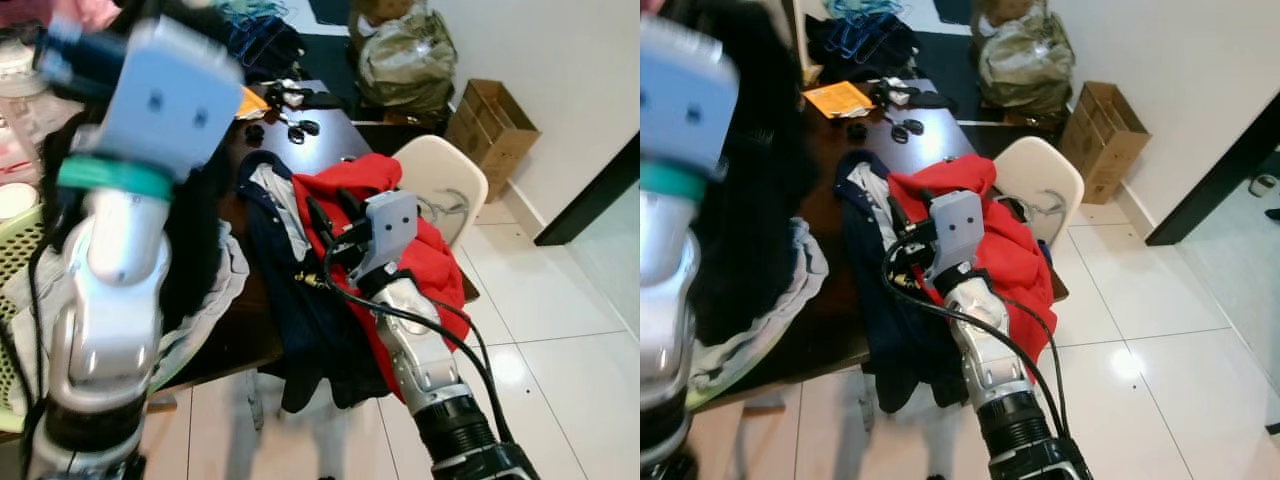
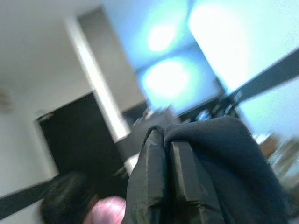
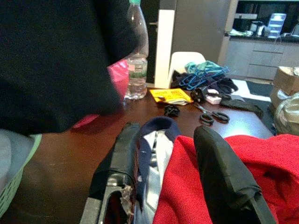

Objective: Hang hanger

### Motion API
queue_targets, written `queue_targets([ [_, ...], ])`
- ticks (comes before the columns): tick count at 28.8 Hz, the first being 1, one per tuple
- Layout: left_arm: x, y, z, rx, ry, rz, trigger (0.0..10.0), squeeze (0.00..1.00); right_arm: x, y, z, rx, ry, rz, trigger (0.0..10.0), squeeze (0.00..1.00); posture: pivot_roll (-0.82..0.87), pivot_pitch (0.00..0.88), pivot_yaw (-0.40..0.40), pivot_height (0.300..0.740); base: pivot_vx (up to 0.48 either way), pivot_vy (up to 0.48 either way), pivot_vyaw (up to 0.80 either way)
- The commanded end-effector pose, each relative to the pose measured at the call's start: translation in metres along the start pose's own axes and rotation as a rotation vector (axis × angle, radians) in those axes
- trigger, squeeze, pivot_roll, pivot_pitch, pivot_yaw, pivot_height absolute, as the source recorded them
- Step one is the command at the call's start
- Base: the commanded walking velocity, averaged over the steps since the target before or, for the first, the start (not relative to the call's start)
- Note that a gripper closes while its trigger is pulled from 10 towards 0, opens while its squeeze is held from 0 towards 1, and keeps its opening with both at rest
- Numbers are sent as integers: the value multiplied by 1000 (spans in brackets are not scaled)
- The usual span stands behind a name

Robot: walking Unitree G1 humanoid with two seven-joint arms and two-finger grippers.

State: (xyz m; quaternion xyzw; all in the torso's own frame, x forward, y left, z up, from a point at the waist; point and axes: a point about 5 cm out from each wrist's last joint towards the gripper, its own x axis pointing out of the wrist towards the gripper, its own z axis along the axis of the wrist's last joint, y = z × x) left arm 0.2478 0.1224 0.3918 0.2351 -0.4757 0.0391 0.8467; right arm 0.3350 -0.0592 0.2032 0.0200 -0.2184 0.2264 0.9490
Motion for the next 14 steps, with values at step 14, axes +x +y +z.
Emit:
queue_targets([
  [14,-26,13,-20,9,104,43,10000,0,-9,-32,12,-23,-51,-182,10000,0,111,67,11,740,0,0,0],
])
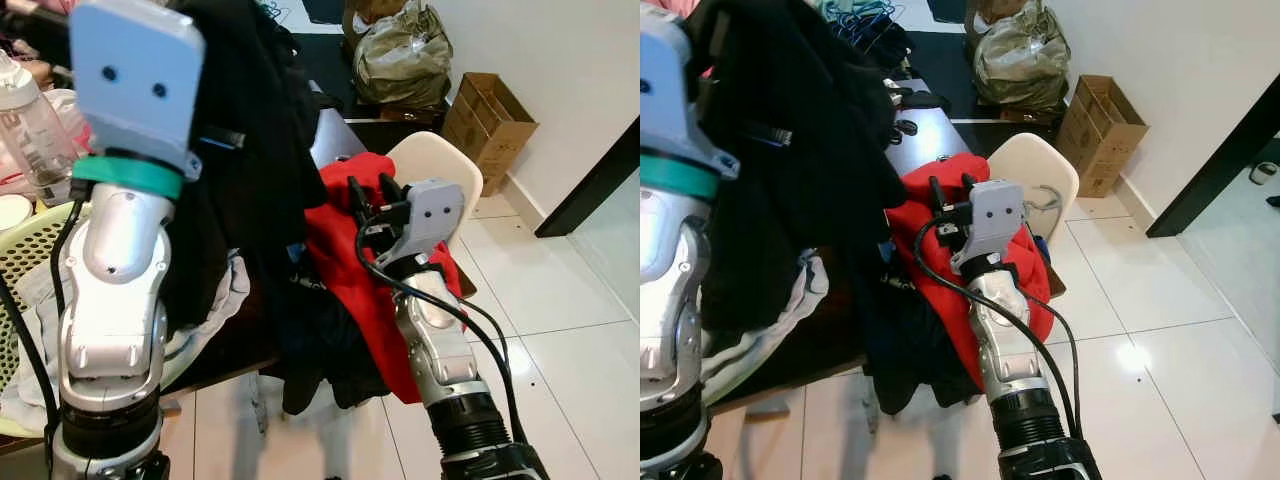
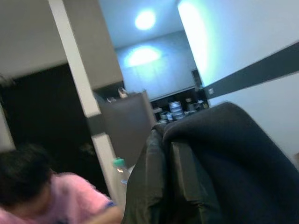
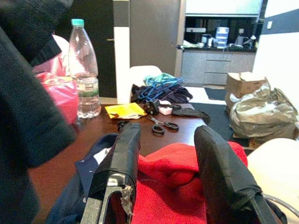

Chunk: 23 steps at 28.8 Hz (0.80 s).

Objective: Hang hanger

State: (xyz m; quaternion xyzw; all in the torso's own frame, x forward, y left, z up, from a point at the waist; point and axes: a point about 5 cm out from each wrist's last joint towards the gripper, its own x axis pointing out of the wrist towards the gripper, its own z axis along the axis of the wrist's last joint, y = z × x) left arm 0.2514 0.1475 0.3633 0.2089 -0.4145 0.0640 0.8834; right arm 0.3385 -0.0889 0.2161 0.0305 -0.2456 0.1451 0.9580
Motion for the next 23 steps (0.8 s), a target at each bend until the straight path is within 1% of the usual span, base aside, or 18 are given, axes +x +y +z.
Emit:
queue_targets([
  [1,-1,2,6,40,-49,10,10000,0,-4,-4,-2,4,6,-20,10000,0,111,67,11,740,0,0,0],
  [3,3,3,8,97,-98,-4,10000,0,-2,-4,-2,4,4,-19,10000,0,117,66,8,740,0,0,0],
  [4,6,3,9,107,-120,-14,10000,0,0,-3,-2,6,3,-17,10000,0,124,64,4,740,-304,0,0],
  [8,10,3,9,118,-141,-26,10000,0,2,-1,-2,8,1,-14,10000,0,127,63,3,740,-291,0,0],
  [10,12,5,7,119,-143,-24,10000,0,3,-1,-2,10,0,-17,10000,0,123,62,4,740,0,0,0],
  [12,16,9,9,140,-167,-23,10000,0,2,-1,-2,11,1,-28,10000,0,124,61,2,740,0,0,0],
  [16,20,11,9,159,-182,-25,10000,0,1,-2,-2,8,1,-34,10000,0,117,59,5,740,0,0,0],
  [17,21,11,6,146,-171,-23,10000,0,1,-3,-3,6,3,-38,10000,0,113,58,6,740,0,0,0],
  [18,22,12,2,115,-147,-17,10000,0,1,-4,-3,2,8,-47,10000,0,108,57,7,740,0,0,-544],
  [19,22,12,2,115,-147,-17,10000,0,1,-4,-3,2,8,-47,10000,0,108,57,7,740,0,0,-544],
  [20,22,12,0,92,-130,-13,10000,0,1,-5,-3,-1,12,-54,10000,0,107,57,7,740,0,0,-544],
  [23,20,8,-2,85,-128,-32,10000,0,1,-8,-4,8,16,-71,10000,0,104,57,7,740,0,0,-800],
])
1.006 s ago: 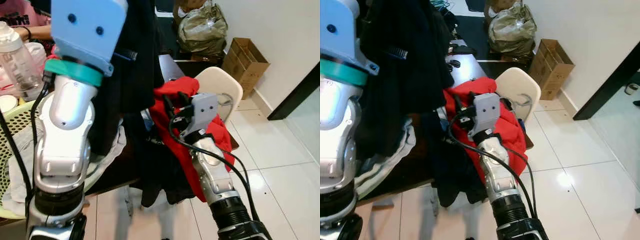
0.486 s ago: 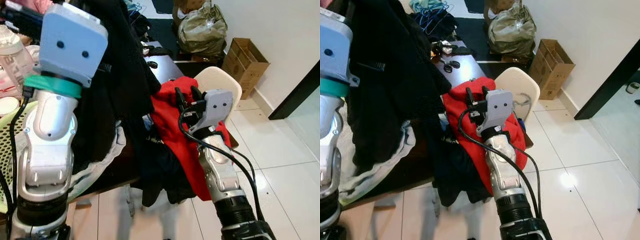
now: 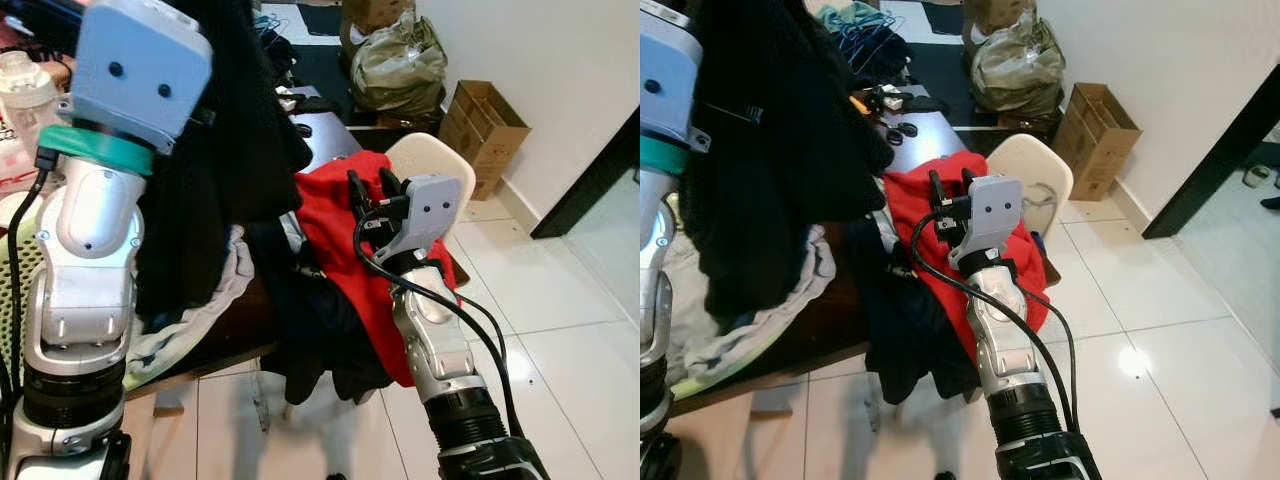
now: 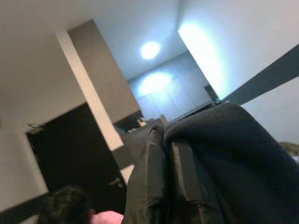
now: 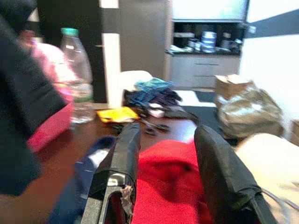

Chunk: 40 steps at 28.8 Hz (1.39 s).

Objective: Hang hanger

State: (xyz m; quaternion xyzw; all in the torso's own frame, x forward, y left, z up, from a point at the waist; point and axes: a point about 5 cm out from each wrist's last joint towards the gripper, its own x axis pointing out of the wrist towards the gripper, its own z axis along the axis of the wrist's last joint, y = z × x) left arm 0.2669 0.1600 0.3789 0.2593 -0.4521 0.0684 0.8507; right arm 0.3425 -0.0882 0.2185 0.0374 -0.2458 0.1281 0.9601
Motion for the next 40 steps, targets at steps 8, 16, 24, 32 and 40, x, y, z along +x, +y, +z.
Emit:
queue_targets([
  [8,1,-3,9,-65,-38,-17,10000,0,-4,-7,-5,6,22,-28,10000,0,108,57,5,740,0,0,-800],
  [16,6,-7,15,-86,-80,-53,10000,0,-3,-5,-6,15,24,-24,10000,0,114,56,4,740,0,0,-800],
  [24,10,-14,16,-133,-88,-96,10000,0,-4,-5,-6,18,22,-27,10000,0,108,56,10,740,0,0,-800],
  [32,1,-36,11,-369,1,-194,10000,0,-8,-7,-7,13,25,-39,10000,0,94,60,20,740,0,0,-800],
  [40,-18,-54,5,-566,107,-273,10000,0,-11,-8,-9,6,35,-40,10000,0,92,67,16,740,0,0,-800],
])
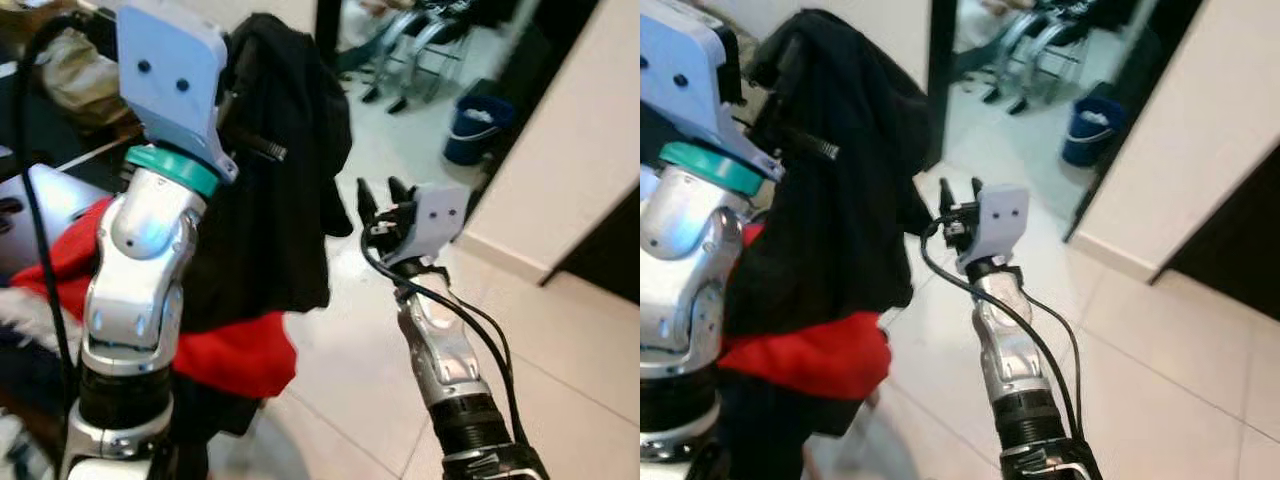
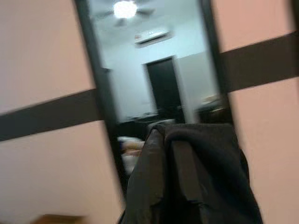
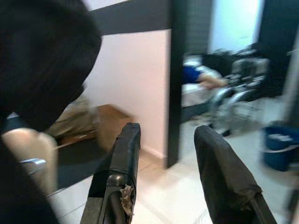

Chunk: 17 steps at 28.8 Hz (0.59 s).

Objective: Hang hanger

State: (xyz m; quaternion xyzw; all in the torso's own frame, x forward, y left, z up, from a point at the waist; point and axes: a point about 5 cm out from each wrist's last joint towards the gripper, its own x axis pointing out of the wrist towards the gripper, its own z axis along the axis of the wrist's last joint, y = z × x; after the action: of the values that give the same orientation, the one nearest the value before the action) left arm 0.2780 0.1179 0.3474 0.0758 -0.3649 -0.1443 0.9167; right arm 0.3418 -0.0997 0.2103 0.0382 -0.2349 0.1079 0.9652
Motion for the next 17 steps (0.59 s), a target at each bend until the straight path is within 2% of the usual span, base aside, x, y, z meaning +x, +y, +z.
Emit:
queue_targets([
  [1,-4,-6,4,-27,-15,-26,10000,0,-4,3,-4,12,13,1,10000,0,92,67,16,740,0,0,-800],
  [6,-10,-15,2,-91,-1,-37,10000,0,-4,2,-3,10,12,-1,10000,0,95,68,14,740,0,0,-800],
  [8,-10,-19,3,-150,1,-47,10000,0,-3,1,-3,9,10,-2,10000,0,97,68,13,740,0,0,-800],
  [15,-11,-23,-1,-181,30,-71,10000,0,-1,1,0,-4,-3,-2,10000,0,94,67,14,740,0,0,-800],
  [17,-16,-24,-10,-208,73,-71,10000,0,-3,-1,0,-18,-4,-11,10000,0,85,69,18,740,0,0,-800],
])
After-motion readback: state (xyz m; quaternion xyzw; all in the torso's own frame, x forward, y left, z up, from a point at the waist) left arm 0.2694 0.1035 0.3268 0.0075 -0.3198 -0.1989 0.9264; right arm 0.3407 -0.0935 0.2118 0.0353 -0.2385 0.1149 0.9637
